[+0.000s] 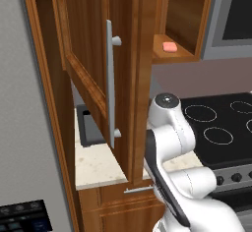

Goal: Pick the bar soap and bar soap from the cabinet and place them on the counter.

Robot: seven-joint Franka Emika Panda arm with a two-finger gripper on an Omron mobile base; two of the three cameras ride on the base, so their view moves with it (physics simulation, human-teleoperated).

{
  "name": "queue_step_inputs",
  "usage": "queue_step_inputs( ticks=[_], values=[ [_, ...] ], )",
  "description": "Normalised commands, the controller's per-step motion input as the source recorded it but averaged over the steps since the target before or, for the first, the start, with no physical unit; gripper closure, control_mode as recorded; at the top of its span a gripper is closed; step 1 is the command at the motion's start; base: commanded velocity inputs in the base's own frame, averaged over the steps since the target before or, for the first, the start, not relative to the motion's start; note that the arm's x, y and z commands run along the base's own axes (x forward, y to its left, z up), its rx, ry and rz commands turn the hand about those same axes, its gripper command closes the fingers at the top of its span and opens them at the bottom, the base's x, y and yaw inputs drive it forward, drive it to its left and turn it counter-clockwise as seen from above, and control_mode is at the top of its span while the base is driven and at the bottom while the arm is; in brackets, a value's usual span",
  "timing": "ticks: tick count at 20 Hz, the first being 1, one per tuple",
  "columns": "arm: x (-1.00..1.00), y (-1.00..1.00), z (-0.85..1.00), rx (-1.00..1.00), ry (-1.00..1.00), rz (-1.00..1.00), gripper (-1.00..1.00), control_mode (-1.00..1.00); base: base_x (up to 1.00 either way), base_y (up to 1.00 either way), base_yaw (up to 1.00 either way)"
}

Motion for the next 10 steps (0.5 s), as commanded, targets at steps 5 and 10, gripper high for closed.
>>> queue_step_inputs(
  ticks=[5, 10],
  values=[
    [0.21, 0.09, -0.42, 0.0, 0.02, 0.02, 1.0, -1.0, 0.0, 0.0, 0.0],
    [0.25, 0.03, -0.36, 0.01, -0.04, 0.02, 1.0, -1.0, 0.0, 0.0, 0.0]
  ],
)
